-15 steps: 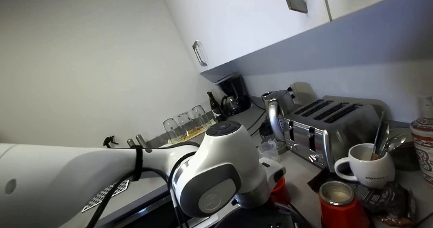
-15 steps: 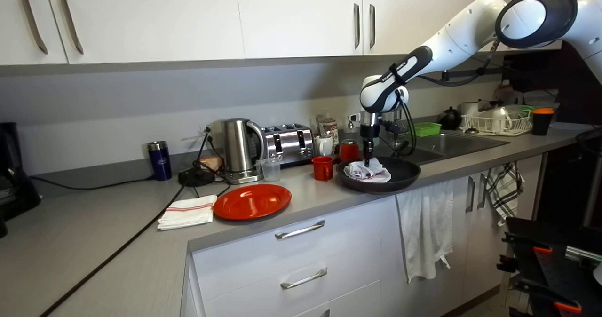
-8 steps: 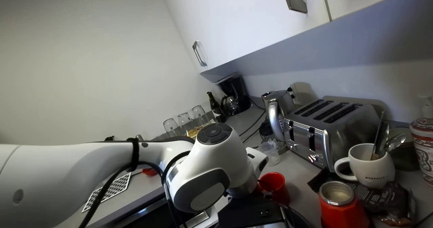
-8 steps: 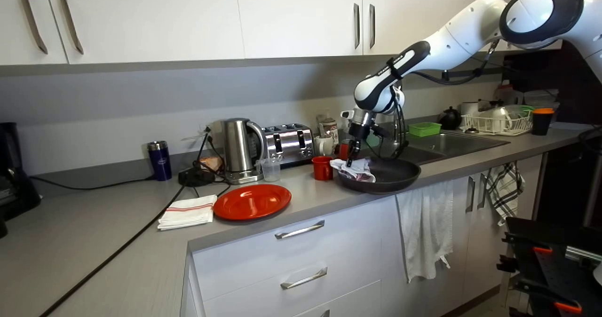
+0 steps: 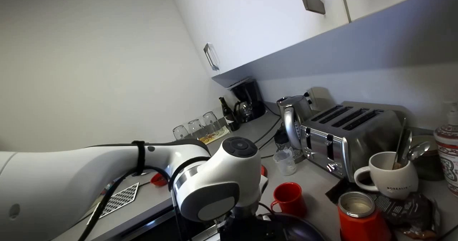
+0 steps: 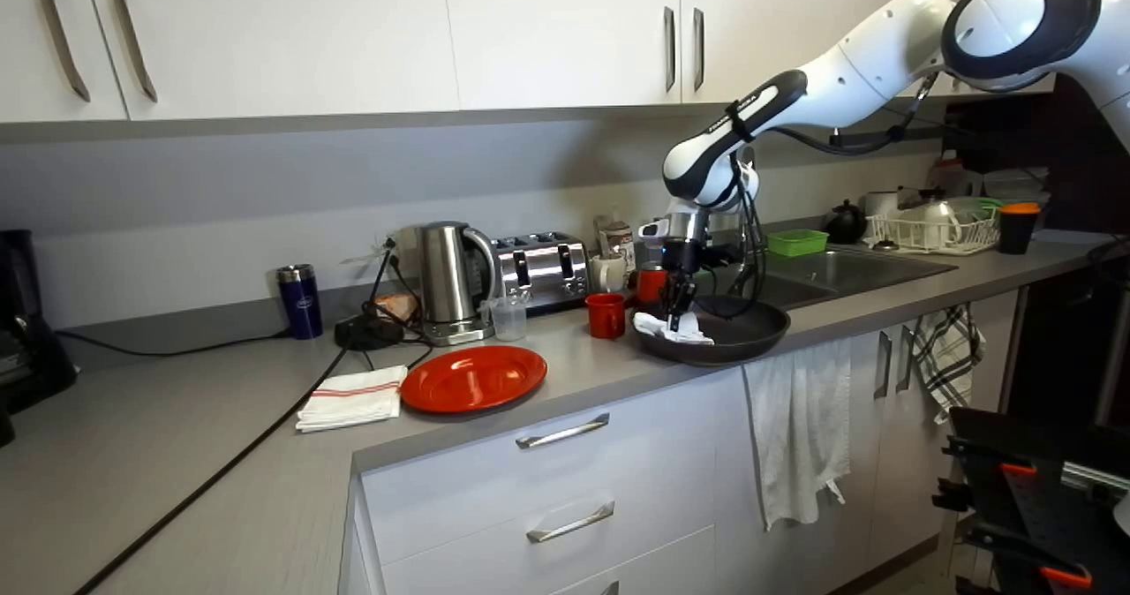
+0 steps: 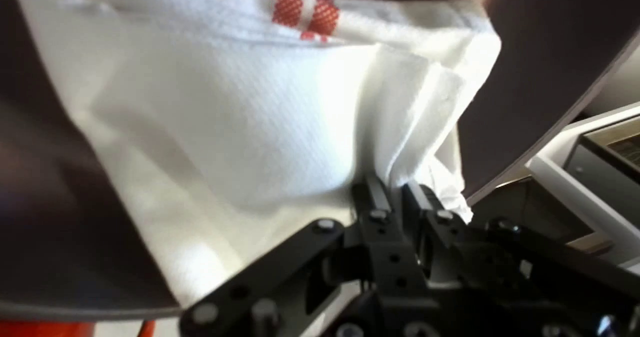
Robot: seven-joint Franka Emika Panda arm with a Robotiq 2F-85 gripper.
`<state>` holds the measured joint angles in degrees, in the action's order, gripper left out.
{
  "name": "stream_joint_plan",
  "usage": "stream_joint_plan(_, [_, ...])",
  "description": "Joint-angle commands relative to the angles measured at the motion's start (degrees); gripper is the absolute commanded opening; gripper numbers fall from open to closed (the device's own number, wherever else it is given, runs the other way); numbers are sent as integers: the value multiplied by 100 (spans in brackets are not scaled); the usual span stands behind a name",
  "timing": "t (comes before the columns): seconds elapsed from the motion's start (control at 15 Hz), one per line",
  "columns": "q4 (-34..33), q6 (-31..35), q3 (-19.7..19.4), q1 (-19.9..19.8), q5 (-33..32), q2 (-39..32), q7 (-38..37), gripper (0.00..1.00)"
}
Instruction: Wipe the pan with a towel
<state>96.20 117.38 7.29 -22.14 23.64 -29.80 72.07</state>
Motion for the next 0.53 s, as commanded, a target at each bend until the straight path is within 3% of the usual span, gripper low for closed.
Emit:
stream_joint_plan(0.0, [-234,-1094,-495,306,-611,40,-349,6])
stream_joint_plan(0.13, [-409,-1412,-695,386,-924,-6,-511,6])
stream_joint_plan(0.47, [-628,-1230,-1079,548,-1553,-16,-1208,6])
